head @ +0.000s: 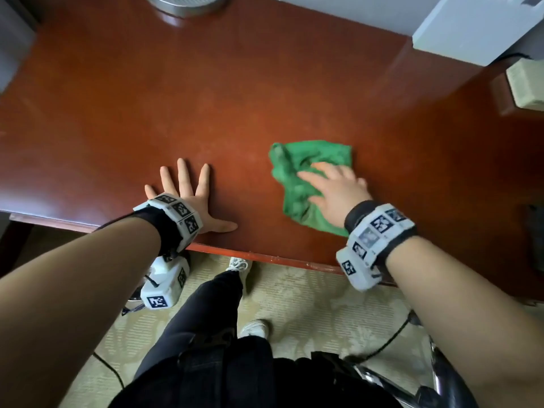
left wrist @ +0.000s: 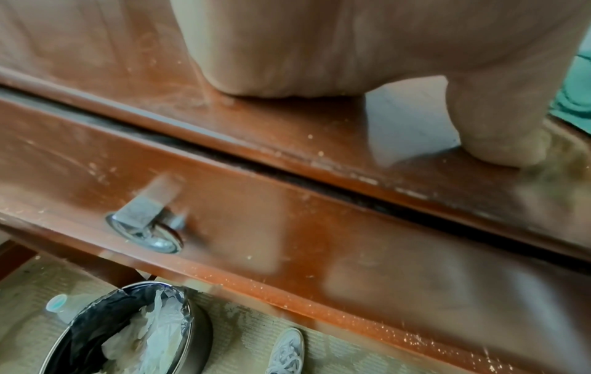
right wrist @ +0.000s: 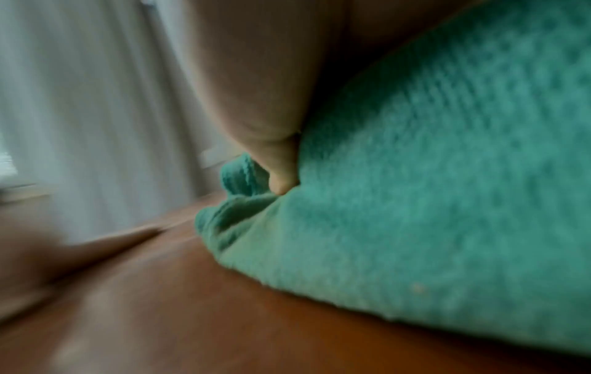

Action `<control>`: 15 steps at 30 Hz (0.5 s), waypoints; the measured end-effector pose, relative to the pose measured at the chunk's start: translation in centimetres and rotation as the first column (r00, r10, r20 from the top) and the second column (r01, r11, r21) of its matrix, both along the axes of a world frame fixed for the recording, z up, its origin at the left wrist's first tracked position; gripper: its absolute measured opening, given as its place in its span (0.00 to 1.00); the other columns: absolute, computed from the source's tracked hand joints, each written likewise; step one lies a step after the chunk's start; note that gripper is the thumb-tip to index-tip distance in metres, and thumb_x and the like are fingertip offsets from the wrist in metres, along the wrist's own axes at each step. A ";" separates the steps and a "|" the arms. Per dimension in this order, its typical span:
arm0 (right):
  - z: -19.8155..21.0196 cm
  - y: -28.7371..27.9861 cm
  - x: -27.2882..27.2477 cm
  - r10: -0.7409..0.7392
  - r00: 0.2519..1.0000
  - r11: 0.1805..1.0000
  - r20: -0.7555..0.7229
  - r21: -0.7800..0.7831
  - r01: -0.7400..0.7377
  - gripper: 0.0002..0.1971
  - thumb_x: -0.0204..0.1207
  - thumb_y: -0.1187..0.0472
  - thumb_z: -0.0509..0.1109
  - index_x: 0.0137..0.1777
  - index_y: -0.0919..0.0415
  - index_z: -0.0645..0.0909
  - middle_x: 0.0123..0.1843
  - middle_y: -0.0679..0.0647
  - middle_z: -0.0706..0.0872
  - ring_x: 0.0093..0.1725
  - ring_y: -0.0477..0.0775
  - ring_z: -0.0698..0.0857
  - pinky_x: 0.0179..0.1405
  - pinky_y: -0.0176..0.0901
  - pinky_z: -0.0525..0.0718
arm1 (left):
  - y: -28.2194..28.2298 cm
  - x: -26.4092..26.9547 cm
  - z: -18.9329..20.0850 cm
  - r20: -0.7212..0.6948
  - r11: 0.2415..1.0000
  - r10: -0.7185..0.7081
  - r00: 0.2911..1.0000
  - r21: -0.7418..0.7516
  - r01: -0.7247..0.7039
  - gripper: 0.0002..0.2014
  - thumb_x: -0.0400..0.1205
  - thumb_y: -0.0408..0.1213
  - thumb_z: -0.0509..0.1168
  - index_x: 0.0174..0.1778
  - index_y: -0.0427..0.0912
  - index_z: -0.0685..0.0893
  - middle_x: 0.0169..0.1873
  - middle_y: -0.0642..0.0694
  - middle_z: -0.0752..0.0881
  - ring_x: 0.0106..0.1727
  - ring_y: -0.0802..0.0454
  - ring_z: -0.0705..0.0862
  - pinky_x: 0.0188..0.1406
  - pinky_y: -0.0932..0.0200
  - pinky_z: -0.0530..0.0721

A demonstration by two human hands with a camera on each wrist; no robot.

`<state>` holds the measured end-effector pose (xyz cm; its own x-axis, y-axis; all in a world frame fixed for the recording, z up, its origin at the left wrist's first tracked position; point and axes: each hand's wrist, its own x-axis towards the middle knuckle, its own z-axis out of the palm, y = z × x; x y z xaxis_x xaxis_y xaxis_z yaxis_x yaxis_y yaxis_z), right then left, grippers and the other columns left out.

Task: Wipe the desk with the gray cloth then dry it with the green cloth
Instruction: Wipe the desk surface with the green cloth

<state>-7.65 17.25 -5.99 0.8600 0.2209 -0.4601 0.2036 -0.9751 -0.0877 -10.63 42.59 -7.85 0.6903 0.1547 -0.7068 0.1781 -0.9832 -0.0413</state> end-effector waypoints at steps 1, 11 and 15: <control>-0.1 -1.4 1.4 -0.187 0.982 0.982 0.035 -0.017 0.187 0.25 0.83 0.49 0.56 0.78 0.37 0.56 0.83 0.44 0.53 0.79 0.61 0.56 0.73 0.63 0.61 | 0.0 0.0 0.0 -0.004 1.000 0.001 1.000 0.004 -0.001 0.64 0.61 0.78 0.62 0.77 0.57 0.25 0.77 0.42 0.24 0.79 0.34 0.29 0.75 0.27 0.41; -0.6 1.2 10.2 -0.341 0.937 0.940 0.073 0.030 0.340 0.26 0.82 0.45 0.55 0.79 0.37 0.55 0.84 0.44 0.51 0.80 0.63 0.55 0.75 0.65 0.59 | 0.2 0.3 -0.5 -0.021 1.000 0.015 1.000 0.010 -0.015 0.64 0.59 0.79 0.61 0.76 0.59 0.23 0.77 0.44 0.22 0.79 0.35 0.29 0.75 0.28 0.41; -0.1 4.4 4.3 0.080 0.997 0.993 0.023 0.081 -0.082 0.27 0.81 0.50 0.59 0.78 0.35 0.58 0.84 0.40 0.51 0.81 0.61 0.51 0.75 0.70 0.56 | 0.2 0.3 -0.4 -0.009 1.000 0.016 1.000 -0.007 -0.016 0.65 0.59 0.79 0.63 0.76 0.60 0.24 0.77 0.44 0.23 0.79 0.35 0.29 0.75 0.28 0.40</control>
